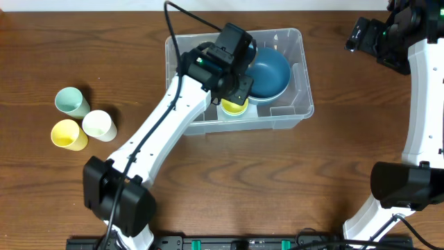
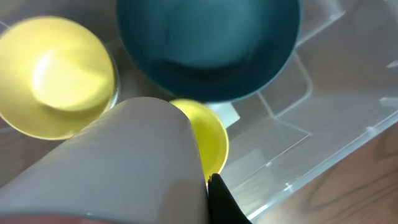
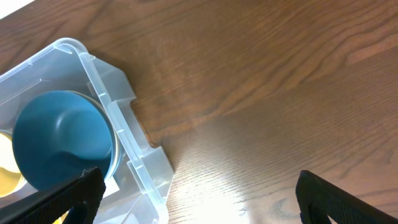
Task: Pack container
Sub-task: 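Carry the pink cup into the bin and drop it onto the yellow cup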
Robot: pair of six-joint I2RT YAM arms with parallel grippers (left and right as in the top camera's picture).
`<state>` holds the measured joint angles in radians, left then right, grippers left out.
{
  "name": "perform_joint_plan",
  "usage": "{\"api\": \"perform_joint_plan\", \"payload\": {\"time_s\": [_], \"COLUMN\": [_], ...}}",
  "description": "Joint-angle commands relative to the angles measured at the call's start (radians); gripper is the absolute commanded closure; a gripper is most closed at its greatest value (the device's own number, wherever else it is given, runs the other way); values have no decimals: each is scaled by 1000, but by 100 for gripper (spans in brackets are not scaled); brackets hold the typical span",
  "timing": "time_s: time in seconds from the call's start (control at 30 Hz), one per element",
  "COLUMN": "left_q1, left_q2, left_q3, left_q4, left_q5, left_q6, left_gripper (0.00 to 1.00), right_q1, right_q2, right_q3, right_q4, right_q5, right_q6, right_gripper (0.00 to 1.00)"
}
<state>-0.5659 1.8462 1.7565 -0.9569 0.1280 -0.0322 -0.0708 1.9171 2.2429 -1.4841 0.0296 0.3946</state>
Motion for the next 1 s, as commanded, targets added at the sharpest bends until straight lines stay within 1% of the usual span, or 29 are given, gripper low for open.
{"api": "perform_joint_plan", "payload": {"time_s": [0.0, 0.23, 0.6, 0.8, 0.83, 0.87, 0.9, 0.93, 0.97], "left_q1": [-2, -8, -63, -64, -64, -64, -64, -64, -63], "left_q2": [31, 61, 62, 62, 62, 62, 62, 62, 62], "left_q3": [-2, -5, -5, -5, -5, -5, -5, -5, -5], "left_q4": [-30, -70, -70, -71, -71, -71, -69, -67, -67], "left_q5": [-4, -3, -4, -5, -5, -5, -6, -9, -9], "left_q6": [13, 13, 14, 17, 21, 24, 26, 30, 42], "left_gripper": [94, 94, 94, 94, 83, 70, 54, 41, 34], "right_q1": [-1, -1, -1, -1, -1, -1, -1, -1, -1], "right_q2": [-25, -25, -25, -25, -25, -25, -25, -25, -25], "right_q3": [1, 1, 1, 1, 1, 1, 1, 1, 1], "right_q4": [-1, -1, -1, -1, -1, -1, -1, -1, -1], "right_q5": [0, 0, 0, 0, 0, 0, 0, 0, 0], "right_q6": [12, 12, 12, 12, 12, 12, 12, 12, 12], "right_gripper": [1, 1, 1, 1, 1, 1, 1, 1, 1]}}
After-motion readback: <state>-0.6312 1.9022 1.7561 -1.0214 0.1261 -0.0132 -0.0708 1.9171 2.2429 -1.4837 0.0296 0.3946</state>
